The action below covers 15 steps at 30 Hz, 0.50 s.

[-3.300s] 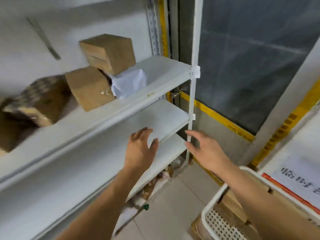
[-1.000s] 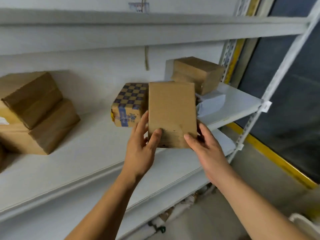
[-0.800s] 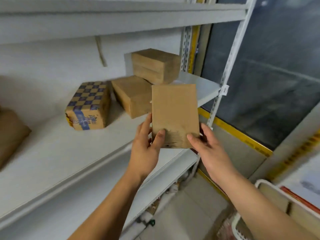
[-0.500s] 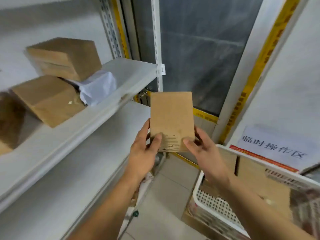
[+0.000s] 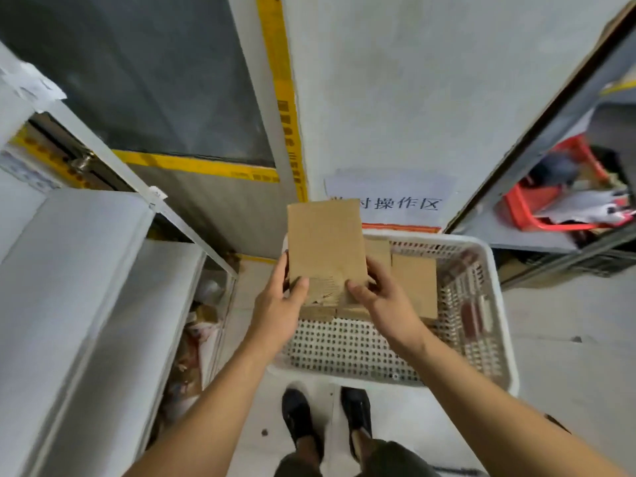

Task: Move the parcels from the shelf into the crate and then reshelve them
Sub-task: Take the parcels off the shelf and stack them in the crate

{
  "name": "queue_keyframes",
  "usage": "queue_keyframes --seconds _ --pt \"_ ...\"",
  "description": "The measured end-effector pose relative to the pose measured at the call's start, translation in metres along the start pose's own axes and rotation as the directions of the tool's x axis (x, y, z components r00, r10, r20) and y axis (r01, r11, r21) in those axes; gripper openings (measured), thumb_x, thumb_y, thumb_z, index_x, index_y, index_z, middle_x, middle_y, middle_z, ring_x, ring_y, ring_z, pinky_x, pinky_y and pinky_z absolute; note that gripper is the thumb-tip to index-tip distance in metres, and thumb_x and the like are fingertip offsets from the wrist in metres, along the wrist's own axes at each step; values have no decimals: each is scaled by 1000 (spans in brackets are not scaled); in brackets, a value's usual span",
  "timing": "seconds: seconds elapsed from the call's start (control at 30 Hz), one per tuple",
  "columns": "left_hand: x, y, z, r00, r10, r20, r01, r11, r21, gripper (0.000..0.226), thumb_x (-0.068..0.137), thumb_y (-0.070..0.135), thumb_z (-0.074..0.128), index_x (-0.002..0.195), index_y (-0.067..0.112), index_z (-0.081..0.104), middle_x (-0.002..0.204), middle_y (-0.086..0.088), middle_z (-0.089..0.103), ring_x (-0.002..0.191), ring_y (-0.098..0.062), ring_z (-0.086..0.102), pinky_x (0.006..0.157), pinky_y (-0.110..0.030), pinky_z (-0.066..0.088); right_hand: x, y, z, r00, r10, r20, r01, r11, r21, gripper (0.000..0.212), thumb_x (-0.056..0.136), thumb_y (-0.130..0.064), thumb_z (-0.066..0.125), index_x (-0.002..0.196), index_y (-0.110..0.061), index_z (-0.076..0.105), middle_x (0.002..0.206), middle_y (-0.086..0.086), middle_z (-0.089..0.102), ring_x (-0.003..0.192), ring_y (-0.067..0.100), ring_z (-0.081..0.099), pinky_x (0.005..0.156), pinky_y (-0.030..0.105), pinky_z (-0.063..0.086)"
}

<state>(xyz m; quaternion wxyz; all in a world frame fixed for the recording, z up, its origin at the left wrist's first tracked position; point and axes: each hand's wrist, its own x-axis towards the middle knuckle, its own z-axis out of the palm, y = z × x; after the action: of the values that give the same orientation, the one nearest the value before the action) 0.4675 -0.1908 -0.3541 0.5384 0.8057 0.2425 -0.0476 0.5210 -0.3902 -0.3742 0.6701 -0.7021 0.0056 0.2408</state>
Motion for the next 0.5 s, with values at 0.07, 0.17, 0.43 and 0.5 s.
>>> queue_keyframes --seconds 0.07,0.17,0.43,0.5 --pt "16 1 27 997 -26 75 27 1000 -9 61 107 42 55 162 45 29 146 19 55 129 -6 57 102 -29 48 2 15 -21 997 49 -54 -48 999 25 58 99 -31 68 154 -33 48 136 -1 71 126 20 68 107 52 55" --pt "37 1 72 980 -58 192 59 998 2 65 108 42 53 165 43 21 148 20 46 130 -8 53 97 -25 47 4 34 -55 981 105 -165 -100 994 39 59 103 -23 67 158 -27 45 138 -2 70 127 18 67 108 50 55" --pt "81 -7 191 885 -121 449 123 992 26 71 110 30 52 167 35 10 166 6 34 139 -11 47 111 -32 42 12 79 -147 912 199 -358 -194 980 50 55 103 -22 67 155 -29 49 138 -2 69 123 20 69 105 49 57" --pt "94 -13 215 876 -140 461 115 990 81 72 109 31 55 167 35 13 163 5 40 124 -6 50 101 -27 42 20 92 -164 901 234 -365 -224 972 71 52 104 -19 66 152 -31 52 135 -3 71 122 21 69 105 49 57"
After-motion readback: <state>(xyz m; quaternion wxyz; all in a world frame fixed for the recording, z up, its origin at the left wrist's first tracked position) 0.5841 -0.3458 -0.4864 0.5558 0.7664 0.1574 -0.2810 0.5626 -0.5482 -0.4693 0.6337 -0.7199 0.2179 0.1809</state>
